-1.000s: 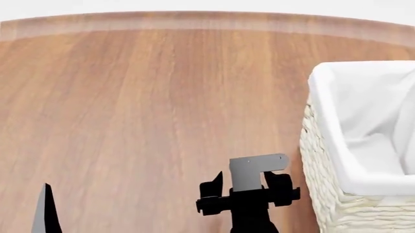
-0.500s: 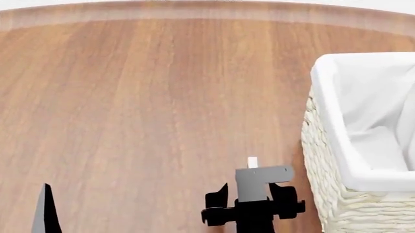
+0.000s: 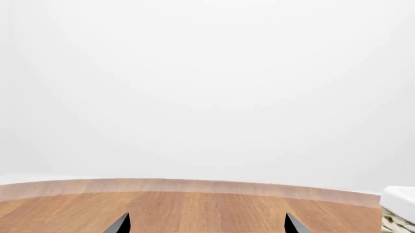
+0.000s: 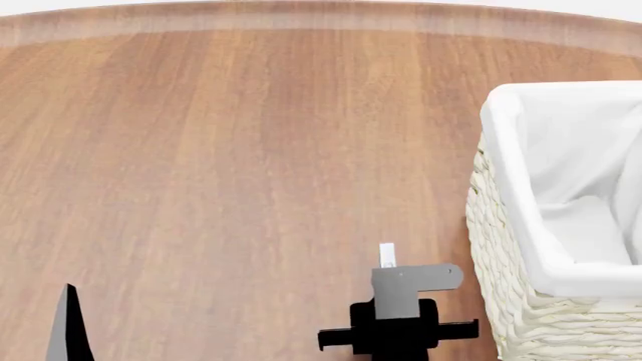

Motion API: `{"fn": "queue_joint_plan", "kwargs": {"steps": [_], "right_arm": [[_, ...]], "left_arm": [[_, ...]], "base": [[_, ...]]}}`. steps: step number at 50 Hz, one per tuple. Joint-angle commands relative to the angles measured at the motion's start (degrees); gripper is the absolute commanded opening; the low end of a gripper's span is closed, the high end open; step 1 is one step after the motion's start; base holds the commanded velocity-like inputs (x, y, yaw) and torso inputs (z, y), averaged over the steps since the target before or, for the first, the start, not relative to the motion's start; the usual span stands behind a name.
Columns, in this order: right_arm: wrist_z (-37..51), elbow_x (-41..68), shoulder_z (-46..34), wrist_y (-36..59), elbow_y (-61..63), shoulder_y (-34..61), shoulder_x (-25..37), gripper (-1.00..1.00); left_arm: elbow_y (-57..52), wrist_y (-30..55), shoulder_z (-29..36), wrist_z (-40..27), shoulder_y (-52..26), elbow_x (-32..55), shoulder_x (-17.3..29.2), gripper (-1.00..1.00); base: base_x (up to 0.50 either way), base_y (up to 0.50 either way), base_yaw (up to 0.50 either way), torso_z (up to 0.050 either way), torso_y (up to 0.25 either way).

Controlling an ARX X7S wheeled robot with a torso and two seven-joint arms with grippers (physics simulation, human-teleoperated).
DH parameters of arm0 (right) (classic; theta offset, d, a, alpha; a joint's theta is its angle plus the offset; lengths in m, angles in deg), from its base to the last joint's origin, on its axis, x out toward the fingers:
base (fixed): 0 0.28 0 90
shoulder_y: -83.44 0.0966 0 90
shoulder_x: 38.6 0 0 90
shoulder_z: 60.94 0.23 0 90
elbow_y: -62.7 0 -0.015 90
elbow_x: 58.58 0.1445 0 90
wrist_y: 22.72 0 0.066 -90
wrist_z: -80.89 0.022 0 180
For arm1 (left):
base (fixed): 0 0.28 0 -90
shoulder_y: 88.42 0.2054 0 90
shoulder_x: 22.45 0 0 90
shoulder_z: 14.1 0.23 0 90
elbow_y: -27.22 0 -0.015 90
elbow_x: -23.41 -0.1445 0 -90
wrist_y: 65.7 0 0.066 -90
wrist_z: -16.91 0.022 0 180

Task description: Pick up the cream cheese box, and put it in the basket.

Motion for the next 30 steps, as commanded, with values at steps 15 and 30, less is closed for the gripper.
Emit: {"fn": "queue_joint_plan", "kwargs": {"steps": [15, 30], "right_arm": [[3.92, -1.28, -0.84, 8.48, 23.18, -2.02, 4.95, -1.0], [7.2, 0.05, -1.99, 18.07, 43.0, -4.66, 8.75, -1.0]], "left_arm": [[0.3, -0.08, 0.22, -0.35, -0.26, 0.56, 0.32, 1.0], [-0.01, 0.81, 0.39, -0.4, -0.39, 1.4, 0.89, 1.0]], "base": [[0.0, 0.0, 0.0, 0.0, 0.0], [0.0, 0.0, 0.0, 0.0, 0.0]]}}
